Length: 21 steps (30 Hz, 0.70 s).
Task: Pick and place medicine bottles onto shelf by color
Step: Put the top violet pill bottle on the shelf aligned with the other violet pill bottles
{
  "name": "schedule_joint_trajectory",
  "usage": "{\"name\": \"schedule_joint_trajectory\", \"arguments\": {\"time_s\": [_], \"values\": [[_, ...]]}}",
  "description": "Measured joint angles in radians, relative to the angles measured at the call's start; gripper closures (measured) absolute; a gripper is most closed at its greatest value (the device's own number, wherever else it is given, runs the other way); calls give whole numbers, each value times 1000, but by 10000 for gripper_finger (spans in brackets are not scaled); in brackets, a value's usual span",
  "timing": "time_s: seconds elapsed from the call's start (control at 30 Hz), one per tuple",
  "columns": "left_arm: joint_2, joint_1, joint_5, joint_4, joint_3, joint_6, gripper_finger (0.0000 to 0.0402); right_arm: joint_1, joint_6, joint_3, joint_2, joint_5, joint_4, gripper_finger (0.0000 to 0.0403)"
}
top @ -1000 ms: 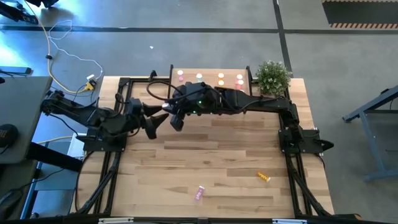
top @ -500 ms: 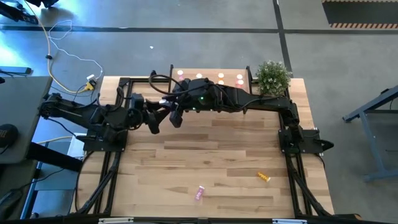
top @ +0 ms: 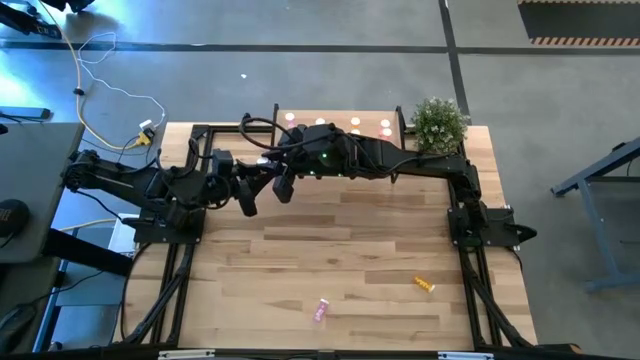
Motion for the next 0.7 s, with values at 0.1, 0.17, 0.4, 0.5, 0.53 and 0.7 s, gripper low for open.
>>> {"name": "schedule_joint_trajectory", "arguments": {"time_s": [0.1,0.17,0.4,0.5,0.53,0.7], "values": [[0,0,7,0,0,19,279,0,0,0,0,0,-3,304],[0,0,9,0,0,21,284,0,0,0,0,0,-3,304],[0,0,10,-1,0,55,296,0,3,0,-1,0,-3,255],[0,0,9,-1,0,75,298,0,5,0,-1,0,-1,222],[0,0,8,-1,0,82,297,0,6,0,-1,0,-1,213],[0,0,-17,-5,0,114,296,-4,8,0,-35,0,1,187]]}}
